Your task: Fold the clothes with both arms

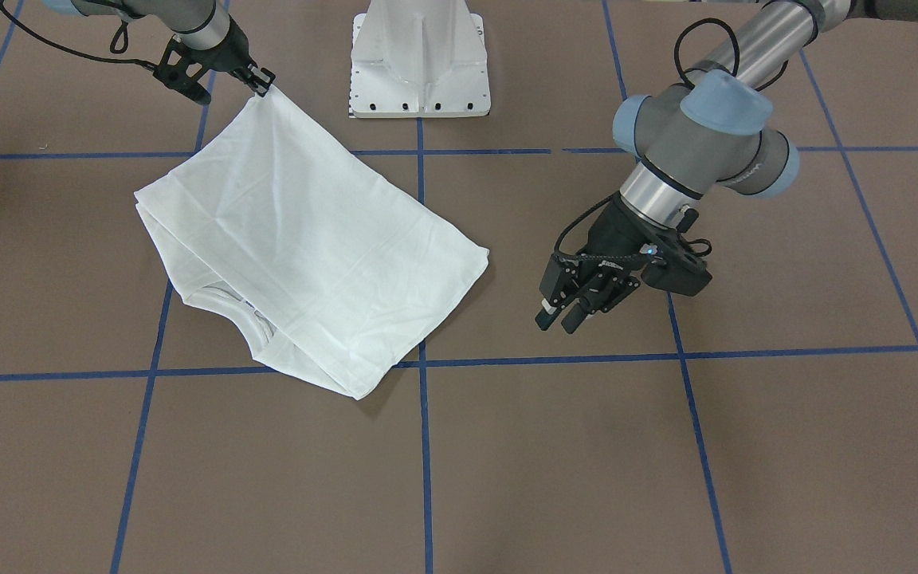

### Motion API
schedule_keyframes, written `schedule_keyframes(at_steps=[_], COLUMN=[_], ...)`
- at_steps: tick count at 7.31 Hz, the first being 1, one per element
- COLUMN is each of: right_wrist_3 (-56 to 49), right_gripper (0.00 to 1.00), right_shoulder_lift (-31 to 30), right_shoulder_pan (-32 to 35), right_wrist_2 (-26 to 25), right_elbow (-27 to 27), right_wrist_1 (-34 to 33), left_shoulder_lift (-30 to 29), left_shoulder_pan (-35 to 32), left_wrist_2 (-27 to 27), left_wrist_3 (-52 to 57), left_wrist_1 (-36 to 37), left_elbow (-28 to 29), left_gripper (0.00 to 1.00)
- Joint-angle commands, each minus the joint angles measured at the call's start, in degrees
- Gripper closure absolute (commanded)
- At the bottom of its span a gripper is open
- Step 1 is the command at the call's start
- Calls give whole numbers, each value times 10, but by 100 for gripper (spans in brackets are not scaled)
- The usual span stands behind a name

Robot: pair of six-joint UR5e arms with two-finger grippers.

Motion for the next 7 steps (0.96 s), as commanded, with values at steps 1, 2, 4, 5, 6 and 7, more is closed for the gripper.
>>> schedule_keyframes(at_steps=[1,2,4,5,6,7], right_wrist_3=[10,9,3,-6,-51,-66], right_gripper=[0,0,0,0,0,0], right_shoulder_lift=[9,31,61,85,116,124], right_shoulder_pan=[18,65,155,202,229,243], right_wrist_2=[-8,-2,-8,-8,-8,-8], right_elbow=[2,6,-12,-41,-79,-93], right_wrist_1=[0,0,0,1,0,-1], left_shoulder_lift=[44,59,55,45,35,32], left_shoulder_pan=[46,64,97,110,132,157], left_wrist_2=[-8,-5,-3,-3,-3,-3], left_wrist_3=[-61,-79,-123,-124,-132,-146], left_wrist_1=[4,9,96,168,213,215], left_elbow=[-69,-77,-100,-119,-120,-107], left_gripper=[48,46,45,44,42,40])
